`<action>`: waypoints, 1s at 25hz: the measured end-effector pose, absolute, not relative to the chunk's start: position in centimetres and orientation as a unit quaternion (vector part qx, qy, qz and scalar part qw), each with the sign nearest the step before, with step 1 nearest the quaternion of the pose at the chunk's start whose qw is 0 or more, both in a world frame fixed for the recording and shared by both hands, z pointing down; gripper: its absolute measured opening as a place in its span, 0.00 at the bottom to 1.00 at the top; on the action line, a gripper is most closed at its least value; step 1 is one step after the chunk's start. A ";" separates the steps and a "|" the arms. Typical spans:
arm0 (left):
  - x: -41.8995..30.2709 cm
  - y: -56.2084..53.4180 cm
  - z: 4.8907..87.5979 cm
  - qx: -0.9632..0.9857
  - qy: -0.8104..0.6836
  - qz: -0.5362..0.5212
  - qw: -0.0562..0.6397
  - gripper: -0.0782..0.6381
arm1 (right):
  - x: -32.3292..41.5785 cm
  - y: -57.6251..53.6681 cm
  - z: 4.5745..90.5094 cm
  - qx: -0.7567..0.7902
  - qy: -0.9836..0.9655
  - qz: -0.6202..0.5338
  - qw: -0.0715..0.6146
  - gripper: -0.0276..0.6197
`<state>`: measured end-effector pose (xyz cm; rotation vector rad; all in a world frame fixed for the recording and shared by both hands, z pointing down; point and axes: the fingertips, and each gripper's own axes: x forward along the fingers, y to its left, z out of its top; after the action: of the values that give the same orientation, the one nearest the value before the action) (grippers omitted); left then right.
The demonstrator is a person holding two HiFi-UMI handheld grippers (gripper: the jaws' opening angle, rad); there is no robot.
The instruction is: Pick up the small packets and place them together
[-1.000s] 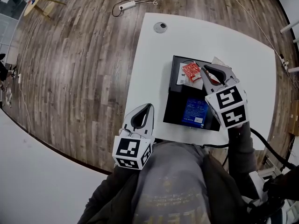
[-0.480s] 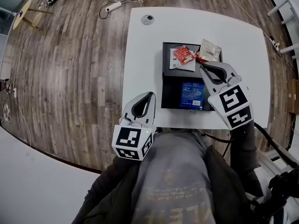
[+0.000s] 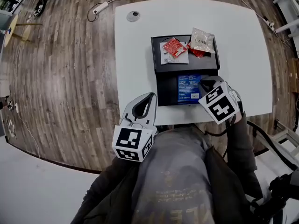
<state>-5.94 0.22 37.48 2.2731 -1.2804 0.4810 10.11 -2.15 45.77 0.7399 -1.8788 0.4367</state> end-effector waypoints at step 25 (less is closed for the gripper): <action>-9.3 0.0 39.9 0.790 -0.508 0.191 0.284 0.11 | 0.9 -2.9 48.3 0.206 -0.837 0.207 0.464 0.07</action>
<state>-9.33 -0.02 39.87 2.1150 -1.3604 0.5117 0.91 -2.85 48.33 0.5051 -2.0558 0.5096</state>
